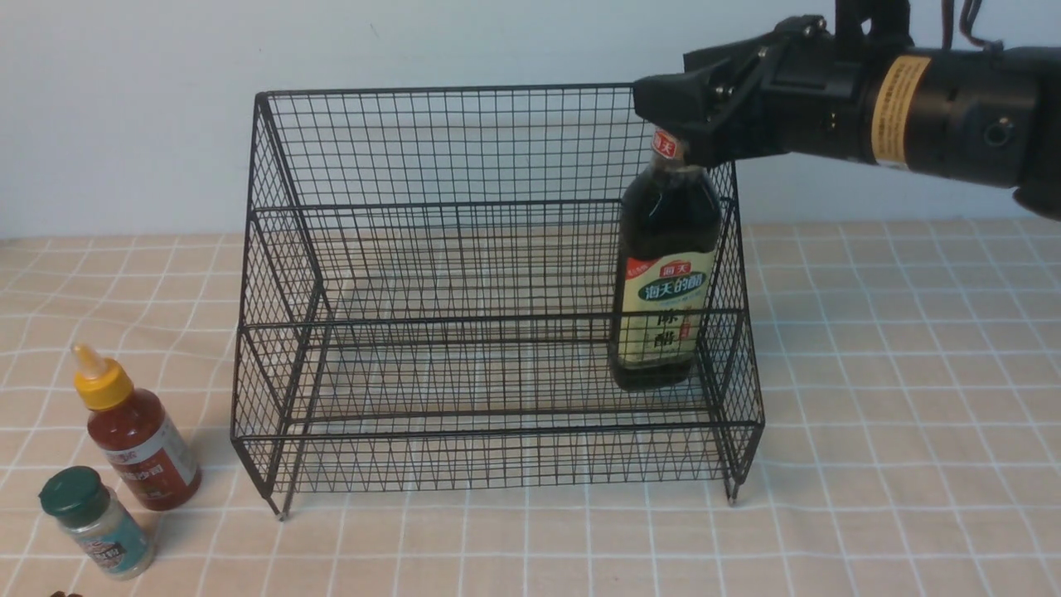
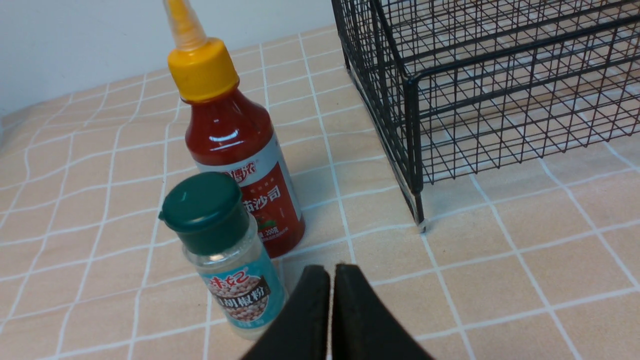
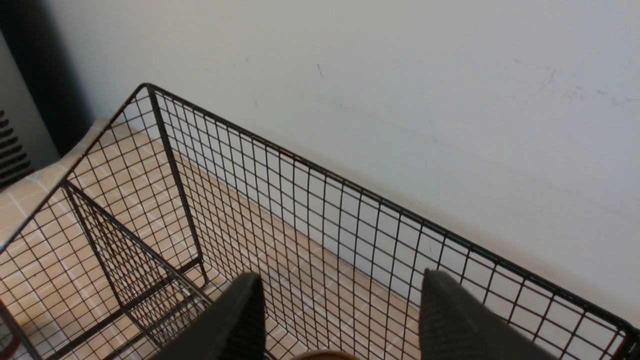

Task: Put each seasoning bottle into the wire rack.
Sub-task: Use the right arm to put the condiment bottle back on the shelf, then use the left arm to grab the condiment bottle farthest to it

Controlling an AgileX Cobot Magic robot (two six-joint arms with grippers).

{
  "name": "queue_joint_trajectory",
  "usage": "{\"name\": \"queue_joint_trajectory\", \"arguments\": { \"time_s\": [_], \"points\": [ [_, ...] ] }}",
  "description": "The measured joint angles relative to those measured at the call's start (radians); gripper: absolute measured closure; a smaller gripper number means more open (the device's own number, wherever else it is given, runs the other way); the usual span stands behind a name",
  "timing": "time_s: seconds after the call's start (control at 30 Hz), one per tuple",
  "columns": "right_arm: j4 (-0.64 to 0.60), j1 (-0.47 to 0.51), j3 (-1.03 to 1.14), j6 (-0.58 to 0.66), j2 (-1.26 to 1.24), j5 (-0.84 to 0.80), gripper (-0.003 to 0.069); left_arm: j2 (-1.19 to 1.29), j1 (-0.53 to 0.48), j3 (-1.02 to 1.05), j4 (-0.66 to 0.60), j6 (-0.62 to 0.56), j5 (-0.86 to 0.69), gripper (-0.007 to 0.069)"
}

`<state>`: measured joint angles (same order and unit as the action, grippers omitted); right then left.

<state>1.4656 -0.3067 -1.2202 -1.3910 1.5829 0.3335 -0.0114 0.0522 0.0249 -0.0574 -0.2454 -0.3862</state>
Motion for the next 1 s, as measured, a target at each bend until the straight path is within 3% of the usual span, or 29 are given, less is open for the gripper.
{"name": "queue_joint_trajectory", "arguments": {
  "time_s": [0.4,0.6,0.8,0.9,1.0],
  "points": [
    [-0.003,0.000,0.000,-0.008,-0.055,-0.046,0.0272,0.000,0.000,0.000,0.000,0.000,0.000,0.0631],
    [0.050,0.000,0.000,-0.008,-0.211,-0.022,0.0344,0.000,0.000,0.000,0.000,0.000,0.000,0.0631],
    [0.278,0.000,0.000,0.025,-0.391,-0.013,0.0539,0.000,0.000,0.000,0.000,0.000,0.000,0.0631],
    [0.289,0.000,0.000,0.068,-0.449,-0.046,0.0627,0.000,0.000,0.000,0.000,0.000,0.000,0.0631],
    [0.290,0.000,0.000,0.141,-0.489,-0.093,0.0663,0.000,0.000,0.000,0.000,0.000,0.000,0.0631]
  ]
}}
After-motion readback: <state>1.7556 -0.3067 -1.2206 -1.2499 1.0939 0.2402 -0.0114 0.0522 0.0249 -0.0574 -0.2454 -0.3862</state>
